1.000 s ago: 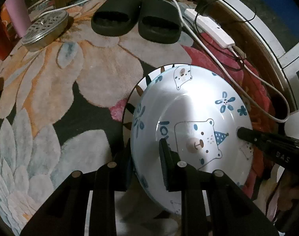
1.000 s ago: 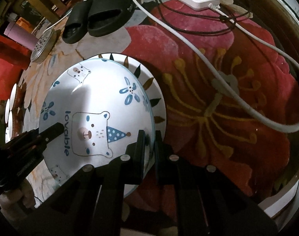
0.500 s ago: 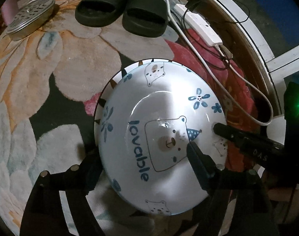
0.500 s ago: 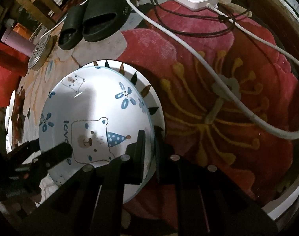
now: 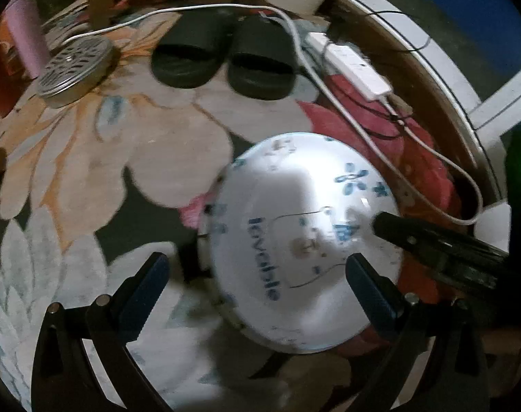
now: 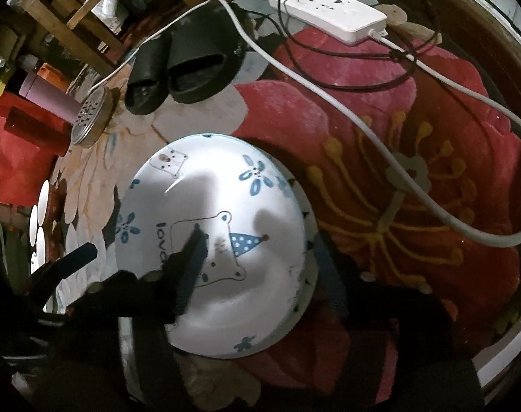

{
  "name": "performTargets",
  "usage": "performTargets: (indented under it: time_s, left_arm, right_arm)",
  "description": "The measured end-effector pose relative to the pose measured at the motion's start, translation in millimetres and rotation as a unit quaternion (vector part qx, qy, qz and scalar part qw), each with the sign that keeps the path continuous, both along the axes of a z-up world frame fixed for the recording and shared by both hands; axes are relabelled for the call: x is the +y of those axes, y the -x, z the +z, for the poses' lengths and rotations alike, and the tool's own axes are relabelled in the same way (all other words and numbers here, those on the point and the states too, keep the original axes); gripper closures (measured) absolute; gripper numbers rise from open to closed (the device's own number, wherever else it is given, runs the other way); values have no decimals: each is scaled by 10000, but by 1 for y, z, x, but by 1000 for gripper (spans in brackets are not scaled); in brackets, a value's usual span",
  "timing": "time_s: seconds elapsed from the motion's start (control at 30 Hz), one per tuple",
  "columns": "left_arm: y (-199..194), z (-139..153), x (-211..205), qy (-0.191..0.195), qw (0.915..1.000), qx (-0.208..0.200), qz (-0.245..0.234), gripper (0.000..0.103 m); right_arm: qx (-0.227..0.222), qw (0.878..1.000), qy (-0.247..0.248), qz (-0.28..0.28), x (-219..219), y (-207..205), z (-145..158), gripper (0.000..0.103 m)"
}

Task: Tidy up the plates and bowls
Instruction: 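Withdraw both grippers back toward the white bowls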

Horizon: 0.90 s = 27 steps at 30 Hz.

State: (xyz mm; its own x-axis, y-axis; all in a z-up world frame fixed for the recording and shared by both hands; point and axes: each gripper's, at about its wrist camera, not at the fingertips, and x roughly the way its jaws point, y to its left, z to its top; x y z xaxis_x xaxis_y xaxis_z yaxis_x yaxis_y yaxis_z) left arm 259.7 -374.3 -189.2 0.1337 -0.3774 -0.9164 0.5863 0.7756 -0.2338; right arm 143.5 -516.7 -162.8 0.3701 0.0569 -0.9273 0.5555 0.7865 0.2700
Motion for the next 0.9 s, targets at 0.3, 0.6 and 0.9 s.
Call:
performTargets:
  time_s: [0.3, 0.6, 0.9]
  left_arm:
    - [-19, -1, 40, -255, 9981, -115, 540, 1]
    - [-25, 4, 69, -404, 9965, -262, 690, 1]
    - [-33, 4, 101, -525, 9940, -303, 912, 0]
  right_arm:
    - [69, 10000, 4, -9, 15, -6, 1, 8]
    - [-14, 9998, 28, 205, 40, -23, 4, 8]
    - [-32, 9989, -45, 468, 67, -40, 2, 8]
